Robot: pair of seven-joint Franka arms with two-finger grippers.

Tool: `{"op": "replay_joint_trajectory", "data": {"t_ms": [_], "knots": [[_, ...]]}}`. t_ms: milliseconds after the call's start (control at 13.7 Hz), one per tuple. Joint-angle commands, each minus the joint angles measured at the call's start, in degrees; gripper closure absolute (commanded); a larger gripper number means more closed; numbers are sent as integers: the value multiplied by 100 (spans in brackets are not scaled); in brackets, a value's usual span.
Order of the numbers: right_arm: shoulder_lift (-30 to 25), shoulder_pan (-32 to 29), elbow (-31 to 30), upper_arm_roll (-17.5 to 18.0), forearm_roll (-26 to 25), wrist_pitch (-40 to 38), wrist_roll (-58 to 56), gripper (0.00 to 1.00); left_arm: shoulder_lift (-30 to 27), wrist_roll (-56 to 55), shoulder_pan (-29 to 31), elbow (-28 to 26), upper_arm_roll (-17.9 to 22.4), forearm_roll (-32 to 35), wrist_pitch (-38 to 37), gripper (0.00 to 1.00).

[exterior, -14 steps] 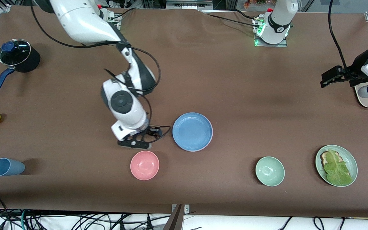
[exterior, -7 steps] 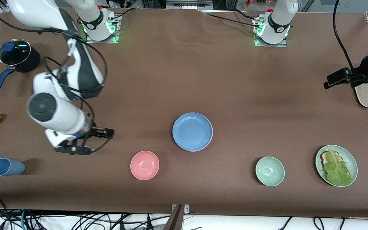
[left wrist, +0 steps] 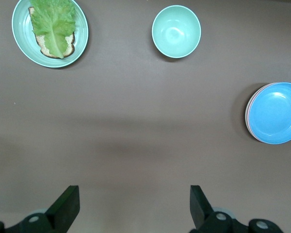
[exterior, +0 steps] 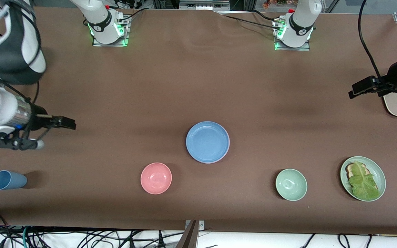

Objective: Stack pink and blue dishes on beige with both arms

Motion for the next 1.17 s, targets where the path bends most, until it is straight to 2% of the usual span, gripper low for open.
{"op": "replay_joint_trajectory", "data": {"t_ms": [0,146,438,584,730,1095], "knots": [[-561,49,-328,-17,77,-361,-43,0,8,597,50,47,2,-54,28,0],[-763,49,-328,-157,68,-659,-87,0,8,608,50,38,2,-54,28,0],[-1159,57,-433,-166,7,-1004,-202,0,17,599,50,38,2,-2,37,0],[-1413,57,-809,-166,-11,-917,-202,0,43,600,50,47,2,139,37,0],[-1791,57,-1433,-166,-29,-531,-202,0,43,600,50,47,11,148,37,0],[-1758,127,-1471,-114,-283,-433,-114,0,43,600,41,47,2,148,37,0]]}}
